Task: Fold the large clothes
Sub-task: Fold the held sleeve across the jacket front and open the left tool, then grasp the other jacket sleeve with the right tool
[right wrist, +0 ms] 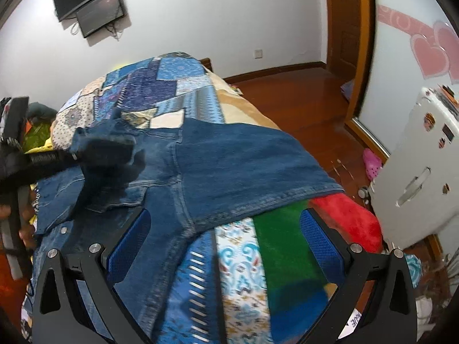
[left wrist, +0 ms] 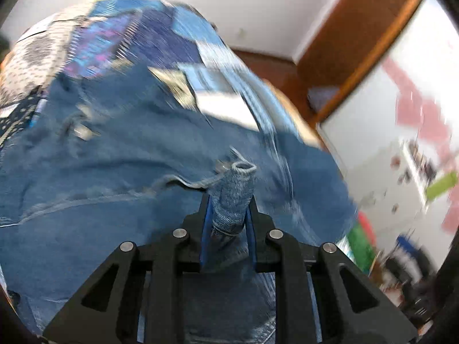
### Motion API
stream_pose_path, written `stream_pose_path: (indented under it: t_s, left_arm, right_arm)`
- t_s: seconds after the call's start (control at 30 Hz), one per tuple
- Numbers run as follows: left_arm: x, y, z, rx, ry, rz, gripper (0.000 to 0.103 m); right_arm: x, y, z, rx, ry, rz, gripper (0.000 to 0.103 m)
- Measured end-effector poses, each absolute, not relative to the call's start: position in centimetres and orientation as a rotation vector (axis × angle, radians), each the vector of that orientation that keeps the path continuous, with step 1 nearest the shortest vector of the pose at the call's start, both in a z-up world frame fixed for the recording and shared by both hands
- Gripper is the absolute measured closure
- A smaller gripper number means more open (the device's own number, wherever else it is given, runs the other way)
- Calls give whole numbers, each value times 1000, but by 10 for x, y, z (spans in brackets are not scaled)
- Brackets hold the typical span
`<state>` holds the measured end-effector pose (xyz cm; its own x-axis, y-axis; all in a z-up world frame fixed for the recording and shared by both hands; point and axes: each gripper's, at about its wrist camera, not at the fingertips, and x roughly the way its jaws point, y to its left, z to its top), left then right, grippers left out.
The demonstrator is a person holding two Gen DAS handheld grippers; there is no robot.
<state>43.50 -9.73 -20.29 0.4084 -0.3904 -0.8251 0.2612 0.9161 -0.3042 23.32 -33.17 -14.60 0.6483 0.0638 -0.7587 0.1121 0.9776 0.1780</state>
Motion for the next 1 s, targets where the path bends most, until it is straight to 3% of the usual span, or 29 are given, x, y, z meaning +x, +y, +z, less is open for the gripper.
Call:
stream_pose_path:
  t_s: [0.17,0.33,0.47,0.63,1.0]
  left_arm:
    - [416,-118,-225,-39,1137,-440,75]
    - [399,-109,-215,-110,1156,-495,50]
    - [384,-93,-190,-114,1105,-459,47]
    - [369,-47,-167,-64,996,-301,34]
    - [331,50,-179,-113,997,-73,31]
  right_arm:
    - [229,-349,-157,234,898,-63,0]
    - [230,-367,-171,292,939,-70,0]
    - [237,-379,-178,347,954,-51,0]
    - [255,-404,-190,477,986,4,0]
    - [291,-441,-239,766,1074,116,0]
